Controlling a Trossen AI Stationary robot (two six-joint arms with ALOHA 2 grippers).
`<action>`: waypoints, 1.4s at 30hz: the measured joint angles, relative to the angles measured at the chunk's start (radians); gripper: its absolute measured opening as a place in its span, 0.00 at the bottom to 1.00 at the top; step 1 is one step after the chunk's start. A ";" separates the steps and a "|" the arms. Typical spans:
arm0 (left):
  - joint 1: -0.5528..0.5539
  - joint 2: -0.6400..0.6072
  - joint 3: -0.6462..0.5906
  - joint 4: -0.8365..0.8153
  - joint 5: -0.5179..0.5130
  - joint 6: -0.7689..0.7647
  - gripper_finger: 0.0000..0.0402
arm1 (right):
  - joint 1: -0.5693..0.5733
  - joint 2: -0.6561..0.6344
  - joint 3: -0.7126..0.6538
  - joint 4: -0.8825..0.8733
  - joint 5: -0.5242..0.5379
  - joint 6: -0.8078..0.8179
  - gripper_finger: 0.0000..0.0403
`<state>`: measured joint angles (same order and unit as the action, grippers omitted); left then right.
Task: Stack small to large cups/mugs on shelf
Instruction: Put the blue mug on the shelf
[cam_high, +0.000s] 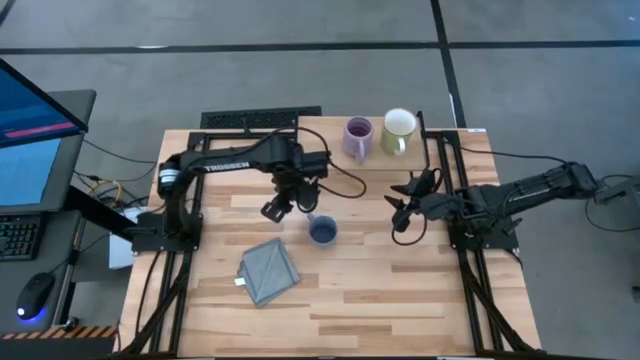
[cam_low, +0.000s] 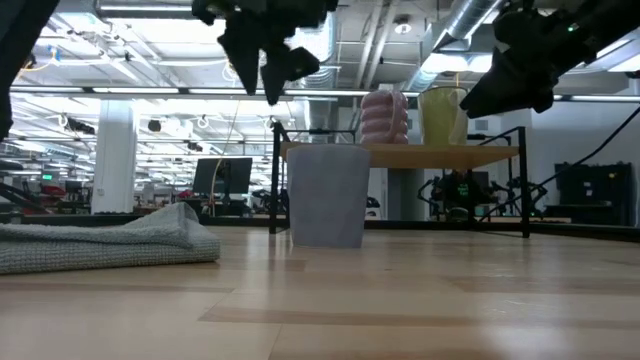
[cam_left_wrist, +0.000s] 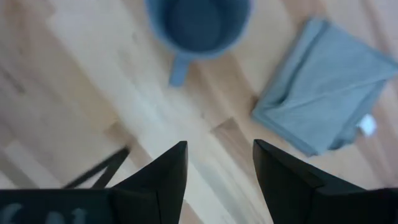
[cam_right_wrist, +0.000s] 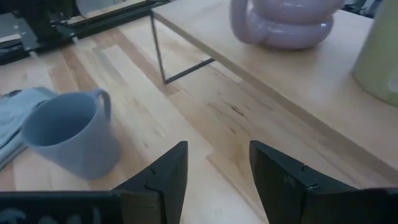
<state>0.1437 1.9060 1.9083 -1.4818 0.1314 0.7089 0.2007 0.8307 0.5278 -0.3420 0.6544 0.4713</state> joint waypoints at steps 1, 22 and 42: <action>0.005 -0.010 -0.027 0.020 -0.012 -0.013 0.43 | -0.009 0.000 0.000 0.000 0.000 0.000 0.48; 0.044 -0.117 -0.366 0.330 0.001 -0.048 0.43 | -0.076 0.000 0.000 0.006 -0.002 -0.026 0.48; 0.065 -0.319 -0.651 0.538 0.043 0.102 0.43 | -0.177 0.000 0.000 0.044 -0.002 -0.026 0.48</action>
<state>0.2085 1.5871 1.2575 -0.9439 0.1742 0.8104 0.0235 0.8307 0.5278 -0.2977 0.6521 0.4458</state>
